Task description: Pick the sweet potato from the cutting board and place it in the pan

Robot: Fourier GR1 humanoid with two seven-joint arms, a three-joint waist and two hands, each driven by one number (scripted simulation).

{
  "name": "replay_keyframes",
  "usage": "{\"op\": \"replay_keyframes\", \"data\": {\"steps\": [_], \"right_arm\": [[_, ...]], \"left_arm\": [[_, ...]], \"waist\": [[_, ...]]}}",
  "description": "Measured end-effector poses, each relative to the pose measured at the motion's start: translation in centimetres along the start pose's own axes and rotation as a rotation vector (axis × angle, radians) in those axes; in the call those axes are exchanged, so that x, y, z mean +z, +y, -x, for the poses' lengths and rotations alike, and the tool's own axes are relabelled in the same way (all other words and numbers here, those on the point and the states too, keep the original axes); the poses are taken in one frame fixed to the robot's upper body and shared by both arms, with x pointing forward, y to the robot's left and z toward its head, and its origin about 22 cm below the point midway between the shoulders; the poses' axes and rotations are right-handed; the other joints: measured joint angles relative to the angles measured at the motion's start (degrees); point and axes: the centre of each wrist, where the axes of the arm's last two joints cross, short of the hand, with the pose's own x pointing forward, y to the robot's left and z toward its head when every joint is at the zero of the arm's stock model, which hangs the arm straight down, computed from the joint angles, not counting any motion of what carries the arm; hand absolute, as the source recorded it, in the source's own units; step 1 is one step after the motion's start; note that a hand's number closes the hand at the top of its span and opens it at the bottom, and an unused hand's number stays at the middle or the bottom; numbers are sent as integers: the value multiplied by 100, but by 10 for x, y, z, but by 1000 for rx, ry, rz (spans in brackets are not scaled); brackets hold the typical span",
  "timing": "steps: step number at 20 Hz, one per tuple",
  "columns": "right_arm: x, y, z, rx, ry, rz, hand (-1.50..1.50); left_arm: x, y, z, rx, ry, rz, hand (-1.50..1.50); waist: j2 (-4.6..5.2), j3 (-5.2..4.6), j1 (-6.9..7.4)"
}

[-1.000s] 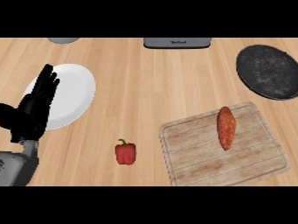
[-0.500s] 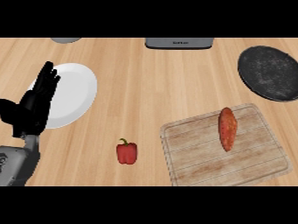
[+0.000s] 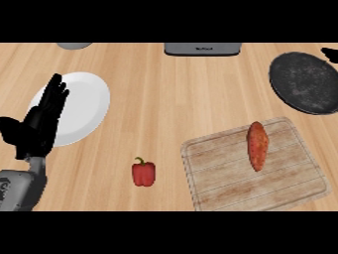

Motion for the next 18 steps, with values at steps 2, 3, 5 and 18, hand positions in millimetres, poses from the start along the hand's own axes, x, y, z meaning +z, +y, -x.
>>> {"op": "replay_keyframes", "data": {"steps": [2,3,5,18], "right_arm": [[-5,7,-8,-9,-16,-34,-150],[-6,13,-12,-14,-21,-43,-150],[-5,13,-17,-7,-11,-60,-150],[-24,55,-7,44,173,-84,-150]], "left_arm": [[-2,2,-3,-2,2,-5,0],[-4,4,-3,0,2,-6,0],[-3,1,-5,1,-1,-9,0],[-4,-2,-5,0,-2,-7,0]], "waist": [[-2,0,-11],[-3,0,-18],[-3,0,-16],[7,2,5]]}}
